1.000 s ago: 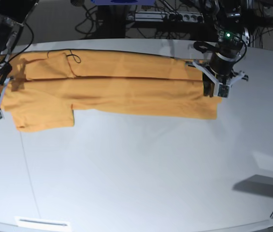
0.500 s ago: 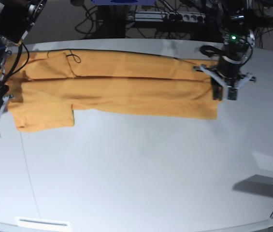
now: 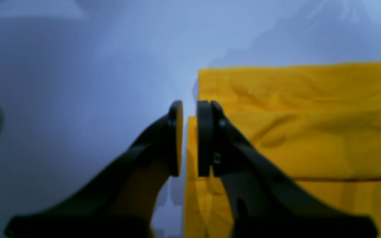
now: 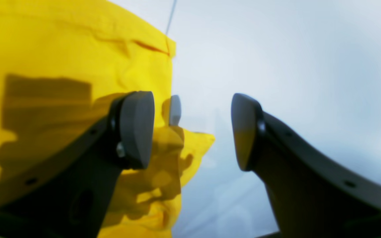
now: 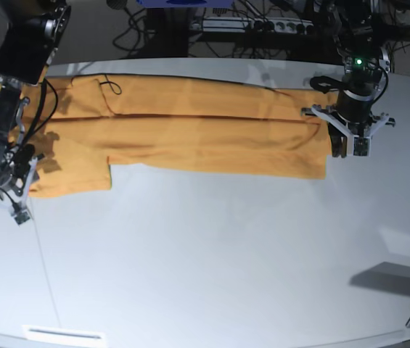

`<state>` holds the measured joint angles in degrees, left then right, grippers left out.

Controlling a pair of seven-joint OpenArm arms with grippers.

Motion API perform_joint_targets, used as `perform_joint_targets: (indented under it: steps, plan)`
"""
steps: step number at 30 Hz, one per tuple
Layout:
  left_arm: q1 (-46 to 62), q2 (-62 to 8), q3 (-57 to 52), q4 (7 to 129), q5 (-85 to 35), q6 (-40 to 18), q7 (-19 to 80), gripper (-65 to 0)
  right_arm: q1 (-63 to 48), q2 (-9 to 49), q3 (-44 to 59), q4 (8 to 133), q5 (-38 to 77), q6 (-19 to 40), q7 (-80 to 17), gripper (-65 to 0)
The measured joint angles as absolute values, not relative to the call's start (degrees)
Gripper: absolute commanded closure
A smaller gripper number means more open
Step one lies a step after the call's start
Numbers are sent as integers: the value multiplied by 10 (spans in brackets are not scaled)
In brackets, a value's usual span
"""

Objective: Fold the T-shirt properly
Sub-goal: 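Move the left gripper back to the fold and the right gripper along the side edge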

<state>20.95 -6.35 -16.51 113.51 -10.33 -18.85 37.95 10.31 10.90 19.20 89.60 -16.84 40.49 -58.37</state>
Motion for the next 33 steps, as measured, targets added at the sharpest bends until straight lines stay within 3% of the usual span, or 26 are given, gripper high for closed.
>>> perform_joint_targets:
  steps: [24, 29, 33]
  plan:
    - [210, -63, -165, 1134, -103, -188, 380, -76, 173, 109, 192, 756, -166, 405, -583, -358]
    - [210, -63, -165, 1134, -103, -188, 380, -76, 188, 123, 190, 717, -79, 403, -584, -358]
    - [210, -63, -165, 1133, -103, -188, 380, -76, 195, 136, 193, 687, -78, 400, -580, -357]
